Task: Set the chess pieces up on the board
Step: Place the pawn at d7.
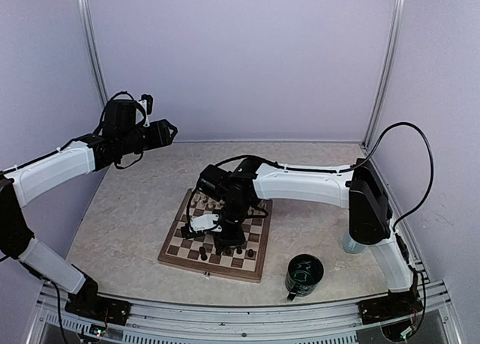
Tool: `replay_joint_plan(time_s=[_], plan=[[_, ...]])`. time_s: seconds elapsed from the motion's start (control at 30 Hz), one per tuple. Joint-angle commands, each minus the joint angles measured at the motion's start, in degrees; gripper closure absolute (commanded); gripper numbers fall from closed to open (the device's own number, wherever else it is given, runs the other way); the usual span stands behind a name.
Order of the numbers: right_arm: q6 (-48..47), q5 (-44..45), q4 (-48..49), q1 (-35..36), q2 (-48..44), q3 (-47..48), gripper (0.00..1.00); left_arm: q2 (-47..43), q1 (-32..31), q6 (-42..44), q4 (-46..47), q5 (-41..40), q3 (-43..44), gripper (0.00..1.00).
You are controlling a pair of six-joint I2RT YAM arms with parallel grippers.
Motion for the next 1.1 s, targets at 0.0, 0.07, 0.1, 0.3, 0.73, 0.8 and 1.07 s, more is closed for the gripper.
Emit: replay_joint_plan(time_s=[0.0,0.07,0.1,0.3,0.73,0.8,1.07], plan=[[0.6,0.9,-0.1,0.3,1.1,1.4,0.90,-0.7,0.3,-0.2,-0.2,0.5,1.7,0.35],[0.6,1.2,0.3,0.3,1.2,1.2,0.90,-0.7,0.3,-0.2,-0.1,0.5,1.7,0.35],[0.5,1.5,0.5,0.3,1.2,1.1,0.90,-0.7,0.3,-0.2,-0.2,0.5,1.7,0.35],[0.6,2.4,1.5,0.3,1.8,0.9,0.87,-0.7,0.3,-0.2,-0.1,0.5,1.7,0.34],[0.6,2.7,2.0,0.3,2.5,0.8,0.83,-0.7,0.3,-0.3,-0.1,0.5,1.7,0.34],[0.7,2.9,2.0,0.3,2.5,0.8,0.80,-0.7,0.3,-0.3,-0.1,0.5,1.7,0.34],[0.7,3.3,0.2,0.3,0.6,2.8,0.68,-0.7,0.3,-0.3,-0.1,0.5,1.7,0.34]])
